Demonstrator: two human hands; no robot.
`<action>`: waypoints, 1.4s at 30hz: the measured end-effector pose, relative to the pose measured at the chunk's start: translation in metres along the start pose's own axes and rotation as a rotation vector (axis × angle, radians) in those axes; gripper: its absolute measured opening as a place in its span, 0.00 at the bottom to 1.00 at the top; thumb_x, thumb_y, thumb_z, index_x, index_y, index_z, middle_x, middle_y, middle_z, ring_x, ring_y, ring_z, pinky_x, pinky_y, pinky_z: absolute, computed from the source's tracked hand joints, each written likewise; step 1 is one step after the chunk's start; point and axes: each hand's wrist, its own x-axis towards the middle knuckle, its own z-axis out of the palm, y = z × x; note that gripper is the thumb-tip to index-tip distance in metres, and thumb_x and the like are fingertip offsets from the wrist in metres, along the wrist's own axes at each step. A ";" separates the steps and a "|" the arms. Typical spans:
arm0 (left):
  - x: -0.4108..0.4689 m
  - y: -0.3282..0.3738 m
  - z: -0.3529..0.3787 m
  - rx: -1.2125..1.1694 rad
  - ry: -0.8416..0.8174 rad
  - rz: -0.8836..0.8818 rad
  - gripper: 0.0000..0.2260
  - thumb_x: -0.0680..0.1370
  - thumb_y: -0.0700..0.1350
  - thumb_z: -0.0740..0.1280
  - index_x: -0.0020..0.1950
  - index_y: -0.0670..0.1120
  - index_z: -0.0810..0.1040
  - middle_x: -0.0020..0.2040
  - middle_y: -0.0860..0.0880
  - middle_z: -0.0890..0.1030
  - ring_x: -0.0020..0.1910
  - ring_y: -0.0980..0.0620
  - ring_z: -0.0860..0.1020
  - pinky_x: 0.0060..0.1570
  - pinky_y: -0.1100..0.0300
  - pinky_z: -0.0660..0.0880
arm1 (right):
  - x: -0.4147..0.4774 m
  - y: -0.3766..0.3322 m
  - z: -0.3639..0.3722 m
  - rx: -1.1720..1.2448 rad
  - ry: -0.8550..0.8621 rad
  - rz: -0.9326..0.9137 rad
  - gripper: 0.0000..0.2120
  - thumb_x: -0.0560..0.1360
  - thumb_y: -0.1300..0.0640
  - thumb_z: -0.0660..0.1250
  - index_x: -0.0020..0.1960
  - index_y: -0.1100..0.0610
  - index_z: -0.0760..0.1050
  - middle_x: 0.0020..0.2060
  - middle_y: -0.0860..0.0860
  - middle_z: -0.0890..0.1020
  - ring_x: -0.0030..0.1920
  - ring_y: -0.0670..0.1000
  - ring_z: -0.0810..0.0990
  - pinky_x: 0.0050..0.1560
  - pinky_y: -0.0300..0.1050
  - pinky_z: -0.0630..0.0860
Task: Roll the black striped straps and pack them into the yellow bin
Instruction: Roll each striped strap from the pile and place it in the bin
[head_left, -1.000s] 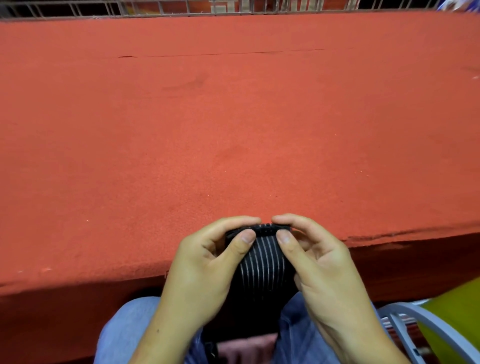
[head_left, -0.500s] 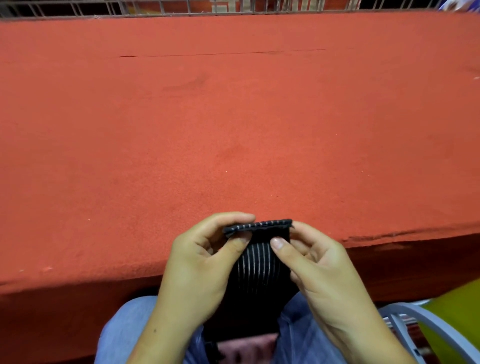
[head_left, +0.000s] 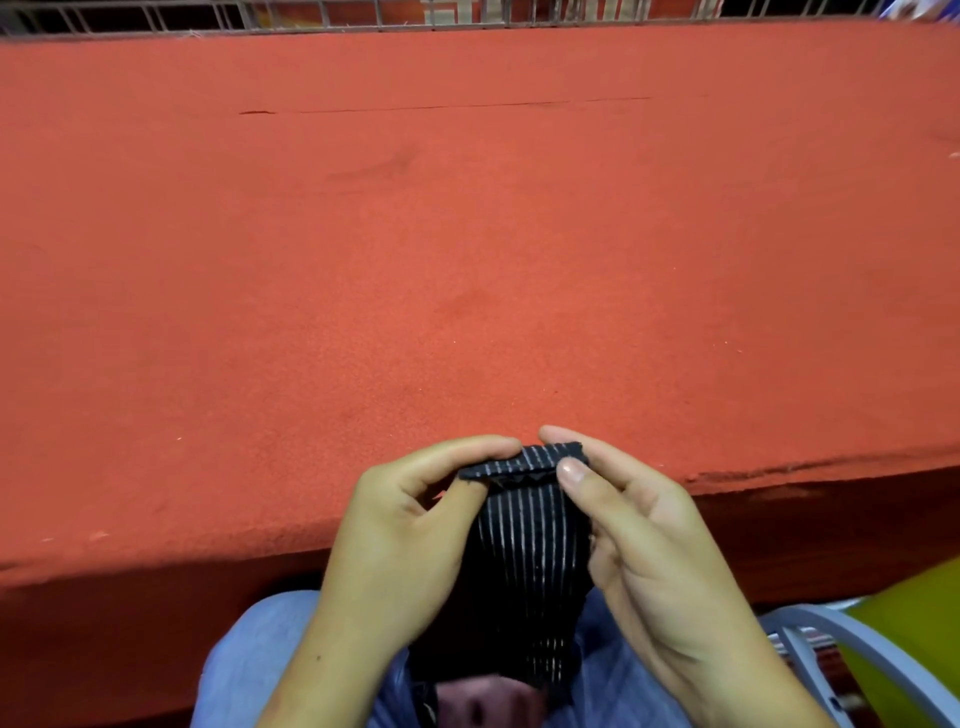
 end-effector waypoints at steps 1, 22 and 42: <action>0.000 0.001 0.000 0.008 -0.015 0.001 0.22 0.78 0.30 0.67 0.46 0.58 0.88 0.47 0.61 0.87 0.51 0.63 0.84 0.52 0.73 0.75 | 0.001 0.002 -0.001 -0.044 0.013 -0.022 0.17 0.70 0.56 0.73 0.58 0.55 0.85 0.52 0.60 0.88 0.55 0.57 0.87 0.59 0.50 0.82; 0.001 -0.007 -0.001 -0.135 -0.061 -0.054 0.15 0.78 0.38 0.72 0.55 0.58 0.85 0.51 0.52 0.88 0.52 0.54 0.86 0.53 0.62 0.79 | 0.004 0.009 -0.007 -0.133 -0.003 -0.052 0.13 0.73 0.55 0.72 0.56 0.55 0.85 0.49 0.63 0.87 0.52 0.63 0.87 0.56 0.54 0.81; -0.002 -0.011 -0.005 -0.081 -0.184 -0.071 0.13 0.78 0.35 0.72 0.57 0.51 0.85 0.56 0.58 0.86 0.55 0.62 0.83 0.52 0.74 0.74 | 0.011 0.016 -0.016 -0.194 0.056 -0.077 0.14 0.77 0.66 0.71 0.54 0.50 0.87 0.45 0.56 0.88 0.45 0.51 0.86 0.46 0.42 0.80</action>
